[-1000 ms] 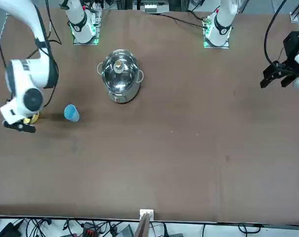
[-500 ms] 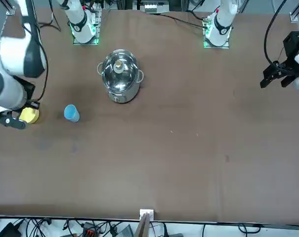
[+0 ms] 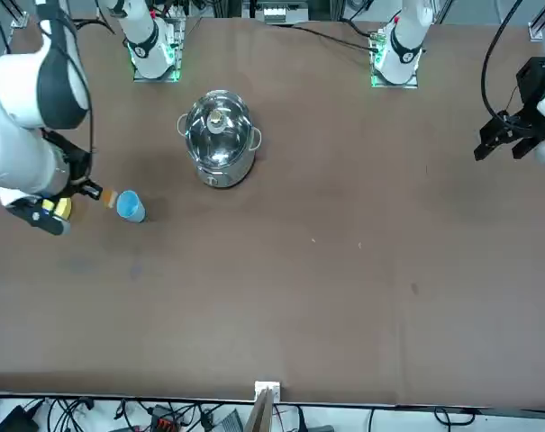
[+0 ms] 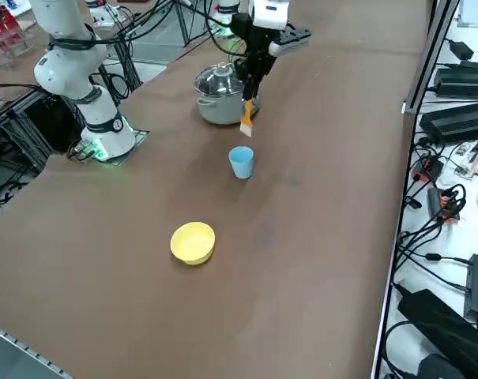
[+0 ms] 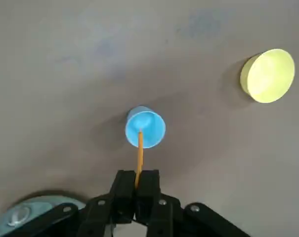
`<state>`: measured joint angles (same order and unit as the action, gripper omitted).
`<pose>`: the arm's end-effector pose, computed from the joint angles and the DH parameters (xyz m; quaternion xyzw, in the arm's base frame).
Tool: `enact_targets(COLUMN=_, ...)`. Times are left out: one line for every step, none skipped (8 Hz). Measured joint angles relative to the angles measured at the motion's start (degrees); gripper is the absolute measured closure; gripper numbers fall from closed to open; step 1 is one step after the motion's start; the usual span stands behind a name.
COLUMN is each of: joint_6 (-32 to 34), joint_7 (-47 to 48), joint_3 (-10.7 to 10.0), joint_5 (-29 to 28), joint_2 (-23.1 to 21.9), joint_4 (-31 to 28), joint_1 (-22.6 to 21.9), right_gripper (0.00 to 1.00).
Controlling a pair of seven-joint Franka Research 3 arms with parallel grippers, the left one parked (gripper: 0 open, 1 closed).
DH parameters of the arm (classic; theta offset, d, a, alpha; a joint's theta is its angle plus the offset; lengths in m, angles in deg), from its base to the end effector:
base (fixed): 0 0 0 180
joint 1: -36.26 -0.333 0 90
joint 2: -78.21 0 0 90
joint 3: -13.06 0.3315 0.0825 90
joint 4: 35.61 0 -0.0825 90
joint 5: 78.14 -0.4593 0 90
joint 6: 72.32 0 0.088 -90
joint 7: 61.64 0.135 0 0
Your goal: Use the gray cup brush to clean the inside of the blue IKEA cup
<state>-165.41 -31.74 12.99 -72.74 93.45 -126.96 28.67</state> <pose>0.6804 0.0775 0.4278 0.9747 -0.1846 -0.0963 0.0818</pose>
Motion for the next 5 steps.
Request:
enact_targets(joint_6=-1.1, joint_7=1.7, joint_3=0.0, joint_5=0.0, joint_2=0.5, joint_4=-0.3, joint_1=-0.6, right_gripper=0.96)
enact_targets(joint_6=-1.9, joint_7=3.0, joint_3=0.0, joint_5=0.0, joint_2=0.9, joint_4=-1.0, joint_1=-0.6, right_gripper=0.96)
enact_targets(joint_6=-3.1, joint_7=4.1, joint_3=-0.1, joint_5=0.0, joint_2=1.2, joint_4=-2.2, joint_1=-0.5, right_gripper=0.96)
enact_targets(joint_6=-4.9, joint_7=4.7, joint_3=-0.2, joint_5=-0.1, joint_2=1.5, joint_4=-4.0, joint_1=-0.4, right_gripper=0.96)
enact_targets(joint_6=-6.7, joint_7=5.4, joint_3=-0.2, joint_5=-0.1, joint_2=1.7, joint_4=-6.1, joint_1=-0.3, right_gripper=0.96)
